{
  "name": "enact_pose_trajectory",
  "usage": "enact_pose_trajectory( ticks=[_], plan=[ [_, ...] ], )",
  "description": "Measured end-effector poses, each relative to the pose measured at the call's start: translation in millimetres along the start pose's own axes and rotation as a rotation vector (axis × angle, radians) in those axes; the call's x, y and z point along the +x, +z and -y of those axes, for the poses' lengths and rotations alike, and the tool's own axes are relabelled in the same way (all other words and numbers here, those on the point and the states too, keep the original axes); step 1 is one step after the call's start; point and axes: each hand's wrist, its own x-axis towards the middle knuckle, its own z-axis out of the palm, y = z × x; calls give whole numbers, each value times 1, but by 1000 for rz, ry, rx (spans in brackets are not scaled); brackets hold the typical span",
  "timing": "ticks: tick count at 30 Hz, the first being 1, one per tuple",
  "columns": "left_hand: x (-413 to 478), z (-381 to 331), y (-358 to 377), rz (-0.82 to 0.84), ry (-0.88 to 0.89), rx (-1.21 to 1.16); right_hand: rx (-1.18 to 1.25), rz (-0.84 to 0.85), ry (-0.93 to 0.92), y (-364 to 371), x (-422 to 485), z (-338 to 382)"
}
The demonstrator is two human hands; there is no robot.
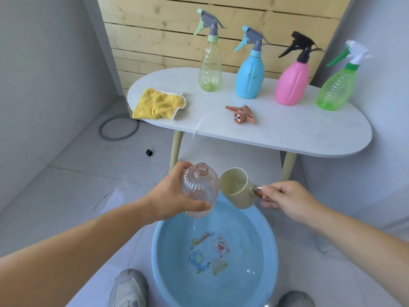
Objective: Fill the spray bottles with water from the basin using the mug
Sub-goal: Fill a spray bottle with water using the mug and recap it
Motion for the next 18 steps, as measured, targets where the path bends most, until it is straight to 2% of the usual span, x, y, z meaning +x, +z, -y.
enact_pose_trajectory(
  ticks=[12,18],
  plan=[
    [-6,-7,13,46,-2,28,78,-156,-316,-37,-59,73],
    [-5,-10,17,52,22,11,41,-179,-386,-36,-66,84]
  ],
)
